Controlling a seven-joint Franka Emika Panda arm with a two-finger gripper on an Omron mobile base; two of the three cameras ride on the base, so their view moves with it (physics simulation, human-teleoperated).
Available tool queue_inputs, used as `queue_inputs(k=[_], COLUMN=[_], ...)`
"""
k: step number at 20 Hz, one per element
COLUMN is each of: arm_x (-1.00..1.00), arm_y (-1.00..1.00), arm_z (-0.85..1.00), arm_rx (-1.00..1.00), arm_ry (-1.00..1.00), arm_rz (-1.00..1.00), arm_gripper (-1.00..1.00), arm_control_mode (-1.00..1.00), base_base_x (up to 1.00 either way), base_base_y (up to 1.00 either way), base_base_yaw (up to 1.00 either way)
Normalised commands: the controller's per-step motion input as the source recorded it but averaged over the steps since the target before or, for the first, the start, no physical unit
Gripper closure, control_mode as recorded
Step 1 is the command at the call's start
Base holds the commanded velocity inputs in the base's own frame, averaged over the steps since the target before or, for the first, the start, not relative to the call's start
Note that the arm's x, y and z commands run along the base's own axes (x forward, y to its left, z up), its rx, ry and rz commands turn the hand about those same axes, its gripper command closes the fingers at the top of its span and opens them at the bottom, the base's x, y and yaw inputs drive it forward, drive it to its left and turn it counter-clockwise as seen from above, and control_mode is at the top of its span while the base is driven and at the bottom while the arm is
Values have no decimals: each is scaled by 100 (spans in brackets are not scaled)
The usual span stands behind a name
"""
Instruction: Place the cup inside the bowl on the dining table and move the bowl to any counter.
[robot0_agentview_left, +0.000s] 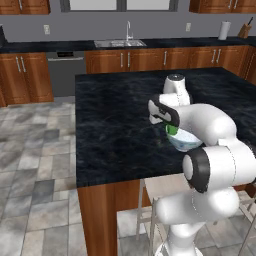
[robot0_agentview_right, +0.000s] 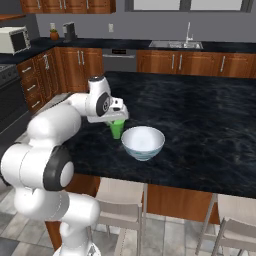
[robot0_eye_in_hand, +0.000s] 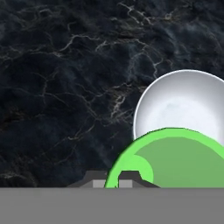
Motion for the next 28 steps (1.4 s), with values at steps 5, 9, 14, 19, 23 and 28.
queue_inputs(k=[5, 9, 14, 19, 23, 28], arm_x=[7, 37, 22, 19, 9, 4], arm_y=[-48, -62, -31, -2, 0, -7], arm_z=[4, -11, -6, -12, -23, -30], arm_rx=[0, 0, 0, 0, 0, 0], arm_ry=[5, 1, 0, 0, 0, 0], arm_rz=[0, 0, 0, 0, 0, 0], arm_gripper=[100, 100, 100, 100, 100, 100], arm_control_mode=[-100, -100, -100, -100, -100, -100], base_base_x=[0, 0, 0, 0, 0, 0], base_base_y=[0, 0, 0, 0, 0, 0], base_base_yaw=[0, 0, 0, 0, 0, 0])
